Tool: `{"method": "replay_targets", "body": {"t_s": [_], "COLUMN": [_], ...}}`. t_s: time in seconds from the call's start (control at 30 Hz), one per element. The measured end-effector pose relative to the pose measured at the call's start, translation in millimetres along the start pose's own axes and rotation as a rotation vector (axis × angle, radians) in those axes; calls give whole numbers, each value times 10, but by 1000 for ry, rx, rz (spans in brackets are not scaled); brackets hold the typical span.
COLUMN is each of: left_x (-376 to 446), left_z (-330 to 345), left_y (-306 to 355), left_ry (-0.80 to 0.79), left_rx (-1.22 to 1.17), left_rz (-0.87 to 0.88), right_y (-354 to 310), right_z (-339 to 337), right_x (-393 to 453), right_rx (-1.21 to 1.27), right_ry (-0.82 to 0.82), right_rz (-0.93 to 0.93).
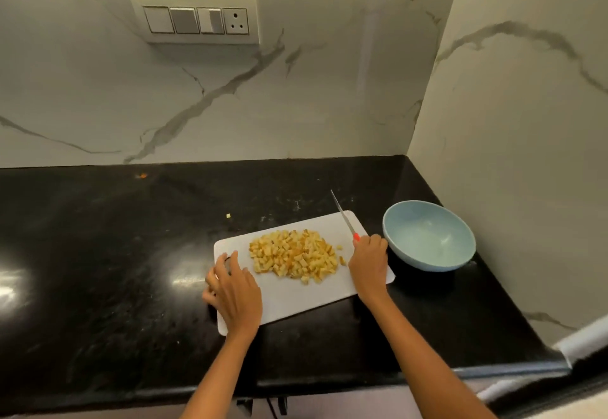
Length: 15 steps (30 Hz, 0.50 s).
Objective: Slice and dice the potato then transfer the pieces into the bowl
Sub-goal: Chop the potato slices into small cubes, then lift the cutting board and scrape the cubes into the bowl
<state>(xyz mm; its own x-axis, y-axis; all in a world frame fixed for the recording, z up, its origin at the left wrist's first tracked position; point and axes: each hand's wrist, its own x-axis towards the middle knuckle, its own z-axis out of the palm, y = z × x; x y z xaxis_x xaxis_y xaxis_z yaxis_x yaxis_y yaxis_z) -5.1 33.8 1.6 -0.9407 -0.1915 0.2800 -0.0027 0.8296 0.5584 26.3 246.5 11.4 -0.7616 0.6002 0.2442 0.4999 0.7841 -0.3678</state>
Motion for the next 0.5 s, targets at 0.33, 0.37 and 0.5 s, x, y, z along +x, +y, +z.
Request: {"method": "replay_targets", "body": {"t_s": [0.33, 0.37, 0.5], "left_x": [284, 329, 432], "left_z": [-49, -55, -57], "left_y": [-175, -204, -278], "left_ry": [-120, -118, -139], "left_rx": [189, 194, 201], "left_rz": [126, 137, 154], "right_y": [-139, -157, -105], "right_z": [-153, -162, -203], "right_x": [-43, -71, -164], "right_rx": [-71, -57, -59], "right_ry": [-158, -165, -214], "right_rz": [54, 56, 74]}}
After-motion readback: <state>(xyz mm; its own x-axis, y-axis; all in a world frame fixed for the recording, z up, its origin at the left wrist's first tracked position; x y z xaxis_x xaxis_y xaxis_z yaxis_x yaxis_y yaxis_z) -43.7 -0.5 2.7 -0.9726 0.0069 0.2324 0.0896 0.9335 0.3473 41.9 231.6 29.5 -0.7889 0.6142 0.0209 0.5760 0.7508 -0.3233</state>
